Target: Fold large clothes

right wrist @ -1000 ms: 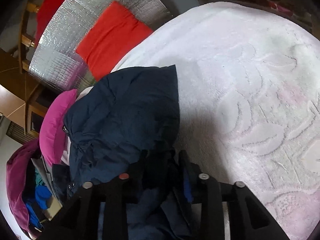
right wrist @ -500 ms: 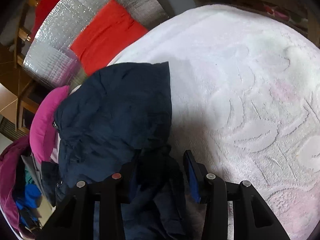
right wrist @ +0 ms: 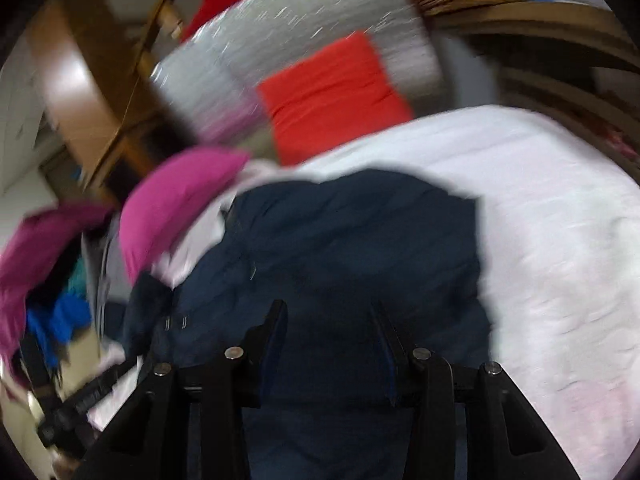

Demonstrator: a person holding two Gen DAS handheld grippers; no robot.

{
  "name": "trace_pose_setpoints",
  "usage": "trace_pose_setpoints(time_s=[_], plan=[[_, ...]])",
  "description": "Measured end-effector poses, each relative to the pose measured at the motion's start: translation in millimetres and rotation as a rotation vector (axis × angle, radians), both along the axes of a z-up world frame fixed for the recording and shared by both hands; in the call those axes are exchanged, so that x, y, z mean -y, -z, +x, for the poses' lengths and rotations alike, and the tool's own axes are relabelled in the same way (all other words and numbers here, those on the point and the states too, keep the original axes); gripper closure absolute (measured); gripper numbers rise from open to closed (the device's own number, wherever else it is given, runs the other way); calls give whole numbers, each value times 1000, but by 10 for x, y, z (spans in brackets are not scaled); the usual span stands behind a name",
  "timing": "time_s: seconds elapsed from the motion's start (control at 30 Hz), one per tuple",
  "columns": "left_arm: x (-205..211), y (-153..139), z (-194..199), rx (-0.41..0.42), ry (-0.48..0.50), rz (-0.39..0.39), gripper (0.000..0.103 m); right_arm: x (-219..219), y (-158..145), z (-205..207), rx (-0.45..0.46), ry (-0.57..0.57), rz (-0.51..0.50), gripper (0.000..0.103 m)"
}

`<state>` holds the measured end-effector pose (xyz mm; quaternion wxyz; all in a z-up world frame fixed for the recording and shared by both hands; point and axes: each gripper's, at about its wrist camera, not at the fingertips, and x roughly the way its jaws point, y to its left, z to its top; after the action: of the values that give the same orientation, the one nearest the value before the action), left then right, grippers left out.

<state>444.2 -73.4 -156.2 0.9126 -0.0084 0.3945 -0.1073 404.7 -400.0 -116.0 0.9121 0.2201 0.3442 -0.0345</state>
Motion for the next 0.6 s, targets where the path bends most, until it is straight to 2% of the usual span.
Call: trace_pose_setpoints(time_s=[0.13, 0.23, 0.27, 0.37, 0.5, 0.6], plan=[[130, 260, 177, -59, -16, 51, 37, -390, 214, 229, -107, -53, -142, 62], [231, 477, 277, -92, -32, 139, 36, -533, 395, 334, -189, -57, -223, 62], [263, 519, 294, -86, -32, 161, 34, -573, 467, 372, -225, -58, -254, 62], [342, 536, 297, -68, -33, 205, 32, -640, 555, 415, -240, -51, -320, 62], [342, 445, 265, -67, -37, 170, 32, -691, 534, 396, -228, -48, -354, 61], [303, 335, 186, -35, -36, 127, 32, -791, 472, 337, -191, -48, -371, 61]])
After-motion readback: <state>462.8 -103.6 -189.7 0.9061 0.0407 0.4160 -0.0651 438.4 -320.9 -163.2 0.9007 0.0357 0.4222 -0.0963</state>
